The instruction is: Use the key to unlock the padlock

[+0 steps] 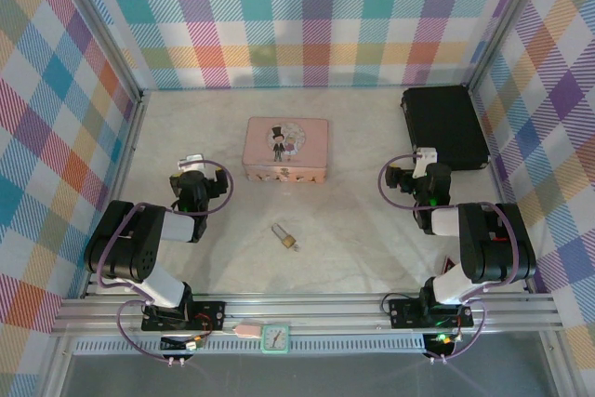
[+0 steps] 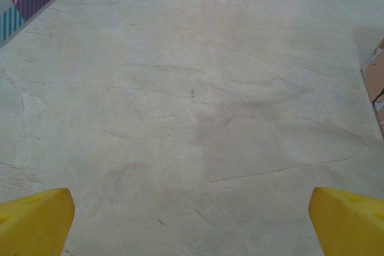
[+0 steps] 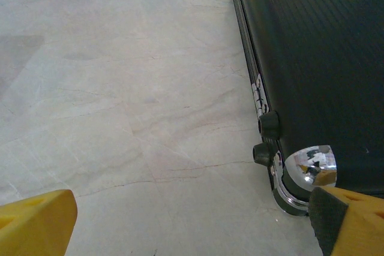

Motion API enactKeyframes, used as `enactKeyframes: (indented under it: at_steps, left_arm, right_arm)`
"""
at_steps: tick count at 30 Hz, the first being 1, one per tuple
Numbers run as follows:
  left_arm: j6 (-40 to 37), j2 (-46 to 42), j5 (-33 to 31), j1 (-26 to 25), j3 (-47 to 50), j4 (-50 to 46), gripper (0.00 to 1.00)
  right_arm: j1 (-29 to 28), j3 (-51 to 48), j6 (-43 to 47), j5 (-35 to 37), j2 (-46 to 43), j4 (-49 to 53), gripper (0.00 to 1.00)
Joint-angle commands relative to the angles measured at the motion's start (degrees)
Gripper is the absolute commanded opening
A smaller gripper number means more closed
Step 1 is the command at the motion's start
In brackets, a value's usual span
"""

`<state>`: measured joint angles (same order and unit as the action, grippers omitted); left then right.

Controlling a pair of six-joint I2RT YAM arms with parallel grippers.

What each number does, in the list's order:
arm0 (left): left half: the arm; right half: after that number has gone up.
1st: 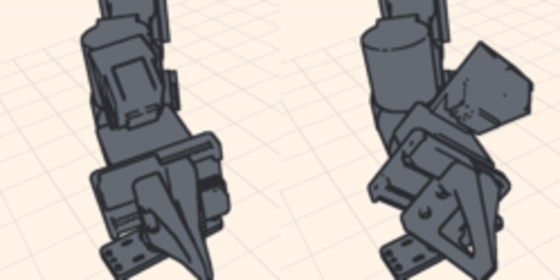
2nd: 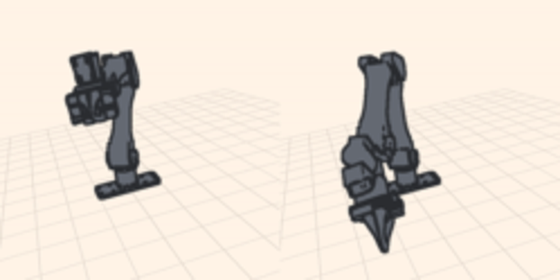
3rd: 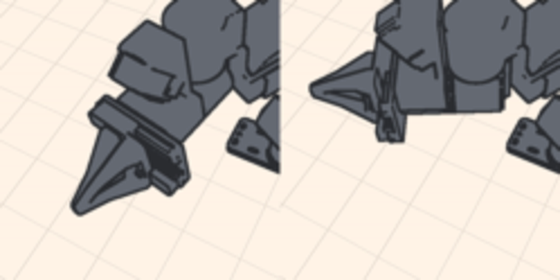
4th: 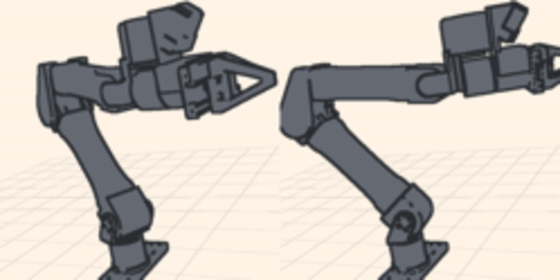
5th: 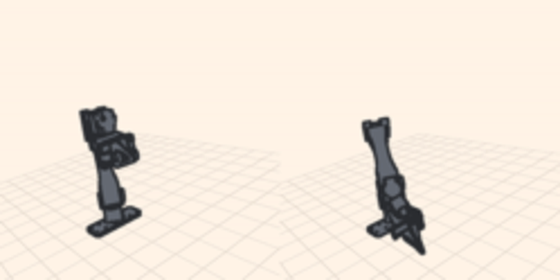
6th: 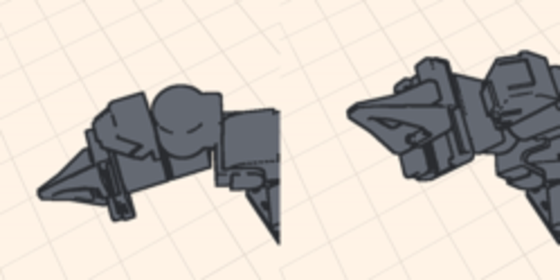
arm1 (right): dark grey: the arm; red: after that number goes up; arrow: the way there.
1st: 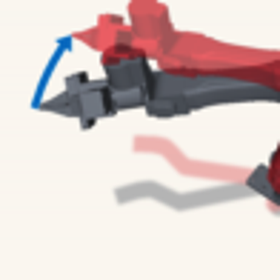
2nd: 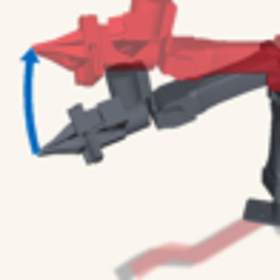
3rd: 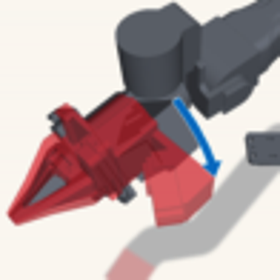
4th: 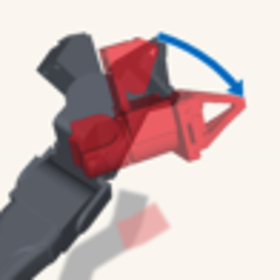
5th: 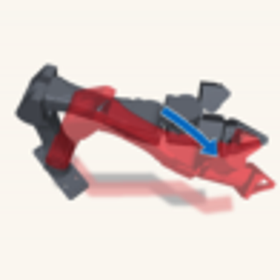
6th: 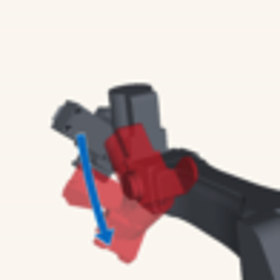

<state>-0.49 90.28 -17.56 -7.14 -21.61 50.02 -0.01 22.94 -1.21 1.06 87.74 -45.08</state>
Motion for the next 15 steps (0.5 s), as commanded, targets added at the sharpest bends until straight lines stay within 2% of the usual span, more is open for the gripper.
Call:
enactKeyframes:
  at_steps: [1,15]
  left_arm:
    - [0.3,0.2,1.0,0.9,-1.3,0.8,1.00]
    - [0.4,0.2,1.1,0.9,-1.3,0.7,1.00]
  right_arm:
    - [-0.2,0.7,0.2,-1.1,0.1,-2.1,0.99]
    - [-0.3,0.9,0.5,-1.2,0.1,-1.9,0.99]
